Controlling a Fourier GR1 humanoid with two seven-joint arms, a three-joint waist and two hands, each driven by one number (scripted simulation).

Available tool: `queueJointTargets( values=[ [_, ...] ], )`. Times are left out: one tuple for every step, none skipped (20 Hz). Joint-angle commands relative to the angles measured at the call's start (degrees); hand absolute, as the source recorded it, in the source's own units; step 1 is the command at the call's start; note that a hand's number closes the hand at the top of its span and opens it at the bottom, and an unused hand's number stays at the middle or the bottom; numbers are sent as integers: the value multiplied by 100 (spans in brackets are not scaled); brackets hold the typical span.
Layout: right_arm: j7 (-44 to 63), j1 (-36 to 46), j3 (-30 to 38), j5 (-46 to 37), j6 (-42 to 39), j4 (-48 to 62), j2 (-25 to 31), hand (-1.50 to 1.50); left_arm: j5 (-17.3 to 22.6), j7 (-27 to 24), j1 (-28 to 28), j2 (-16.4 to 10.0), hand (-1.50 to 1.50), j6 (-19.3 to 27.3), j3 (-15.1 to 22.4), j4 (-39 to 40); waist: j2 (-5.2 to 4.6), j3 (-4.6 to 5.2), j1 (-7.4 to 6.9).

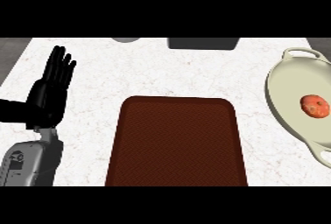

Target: Pick the squash from the tray and place it in the pot

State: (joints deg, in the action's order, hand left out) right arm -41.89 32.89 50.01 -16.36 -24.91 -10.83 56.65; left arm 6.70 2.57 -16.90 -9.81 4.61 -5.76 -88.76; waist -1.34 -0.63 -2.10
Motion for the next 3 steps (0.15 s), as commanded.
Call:
queueJointTargets(
  values=[
    [-476,-290,38,50,-414,20,67,-150,-81,-17,86,84,0,56,104,-99,0,-14,-22],
    [-276,-232,98,126,-672,57,315,-150,44,42,-43,-72,0,-31,-77,17,3,-7,17],
    [-158,-134,117,137,-425,42,294,-150,63,-75,-52,2,0,-86,-15,69,-28,-12,-30]
  ],
)
